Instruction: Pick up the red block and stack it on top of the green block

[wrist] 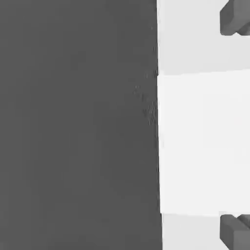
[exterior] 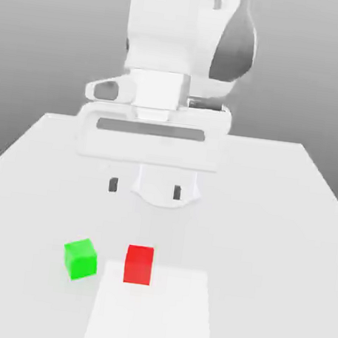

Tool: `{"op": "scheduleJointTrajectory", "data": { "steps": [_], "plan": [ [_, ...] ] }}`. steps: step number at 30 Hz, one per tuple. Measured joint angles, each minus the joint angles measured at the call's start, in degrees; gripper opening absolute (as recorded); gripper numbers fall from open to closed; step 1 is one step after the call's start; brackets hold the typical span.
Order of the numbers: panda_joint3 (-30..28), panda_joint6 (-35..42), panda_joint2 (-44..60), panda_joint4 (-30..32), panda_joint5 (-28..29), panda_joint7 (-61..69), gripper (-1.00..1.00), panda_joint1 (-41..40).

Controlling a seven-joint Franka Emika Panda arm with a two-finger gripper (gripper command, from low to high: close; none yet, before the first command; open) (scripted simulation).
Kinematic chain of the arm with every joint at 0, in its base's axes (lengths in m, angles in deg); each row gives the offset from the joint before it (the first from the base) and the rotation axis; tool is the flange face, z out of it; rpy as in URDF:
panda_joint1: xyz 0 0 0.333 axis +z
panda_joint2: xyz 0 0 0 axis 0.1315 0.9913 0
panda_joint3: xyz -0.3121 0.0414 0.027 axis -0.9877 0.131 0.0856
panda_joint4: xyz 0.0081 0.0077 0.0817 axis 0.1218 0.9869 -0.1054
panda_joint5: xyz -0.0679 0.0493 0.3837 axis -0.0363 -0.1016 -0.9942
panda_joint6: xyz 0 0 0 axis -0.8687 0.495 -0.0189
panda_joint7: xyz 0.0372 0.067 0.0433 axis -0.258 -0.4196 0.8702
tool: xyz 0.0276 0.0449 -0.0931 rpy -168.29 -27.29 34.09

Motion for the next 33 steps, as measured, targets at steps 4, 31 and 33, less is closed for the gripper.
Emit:
{"op": "scheduleJointTrajectory", "data": {
  "steps": [4,31,33],
  "plan": [
    [-0.3,-10.3,13.4,3.9,-0.8,1.5,0.0,-0.2],
    [-4.5,1.4,4.1,2.3,3.0,-5.0,-1.0,-13.8],
    [-5.4,-0.2,6.1,1.9,2.5,-5.0,-1.0,-14.6]
  ]
}}
